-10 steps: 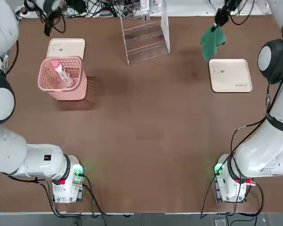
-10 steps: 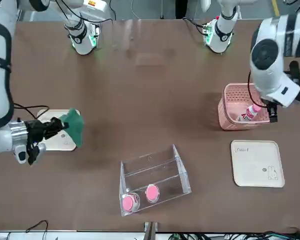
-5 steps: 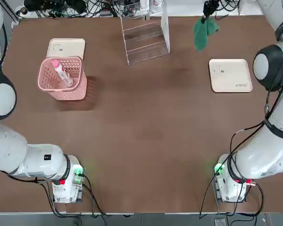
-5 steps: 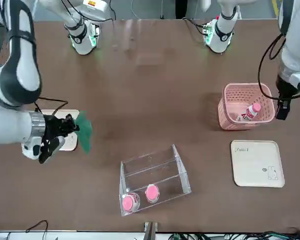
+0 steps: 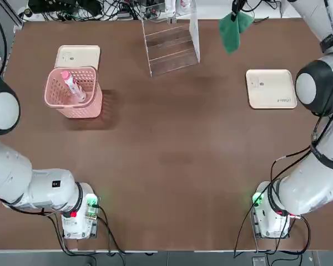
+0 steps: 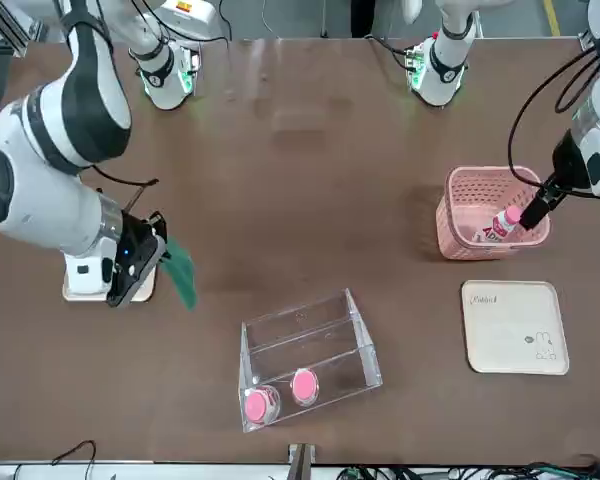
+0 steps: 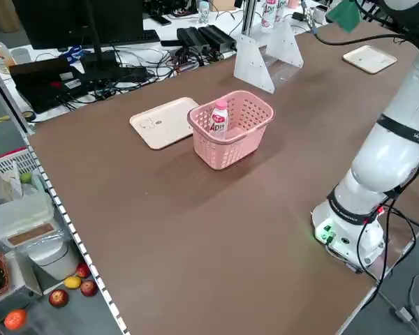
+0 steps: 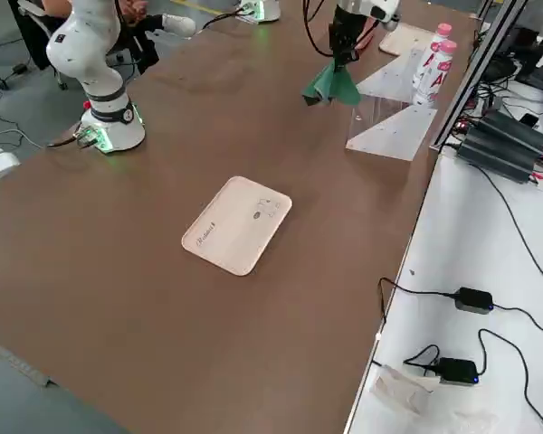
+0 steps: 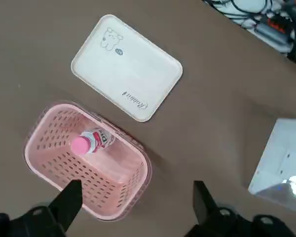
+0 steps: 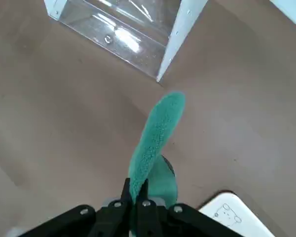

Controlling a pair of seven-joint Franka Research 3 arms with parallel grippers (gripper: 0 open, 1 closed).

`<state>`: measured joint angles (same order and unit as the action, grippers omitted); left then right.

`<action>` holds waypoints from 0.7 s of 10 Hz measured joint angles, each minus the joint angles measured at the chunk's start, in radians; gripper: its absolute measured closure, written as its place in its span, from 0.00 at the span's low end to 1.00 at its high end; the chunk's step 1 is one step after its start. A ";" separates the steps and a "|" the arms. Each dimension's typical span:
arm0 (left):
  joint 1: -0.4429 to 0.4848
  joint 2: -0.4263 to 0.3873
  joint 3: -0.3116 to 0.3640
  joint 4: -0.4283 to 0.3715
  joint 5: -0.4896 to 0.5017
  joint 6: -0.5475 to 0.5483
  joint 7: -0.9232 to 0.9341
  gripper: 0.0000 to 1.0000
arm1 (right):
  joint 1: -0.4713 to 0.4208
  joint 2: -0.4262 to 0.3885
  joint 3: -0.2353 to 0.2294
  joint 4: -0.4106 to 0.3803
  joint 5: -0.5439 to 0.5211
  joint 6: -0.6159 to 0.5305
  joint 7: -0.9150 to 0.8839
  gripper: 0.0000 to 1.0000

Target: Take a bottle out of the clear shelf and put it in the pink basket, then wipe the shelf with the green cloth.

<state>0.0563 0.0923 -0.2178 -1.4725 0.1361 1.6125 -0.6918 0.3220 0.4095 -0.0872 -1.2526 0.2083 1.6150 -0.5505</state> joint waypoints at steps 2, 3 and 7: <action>0.010 0.000 0.001 0.002 -0.011 -0.023 0.172 0.00 | 0.032 -0.045 0.000 0.000 -0.034 -0.004 0.148 0.95; 0.011 0.001 0.000 0.008 -0.017 -0.058 0.245 0.00 | 0.045 -0.071 0.002 0.000 -0.035 -0.015 0.272 0.95; 0.007 0.003 -0.008 0.071 -0.019 -0.172 0.553 0.00 | 0.089 -0.122 0.033 -0.010 -0.028 -0.061 0.647 0.95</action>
<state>0.0632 0.0954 -0.2261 -1.4011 0.1175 1.4404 -0.1392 0.4111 0.2879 -0.0540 -1.2623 0.1806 1.5540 0.0969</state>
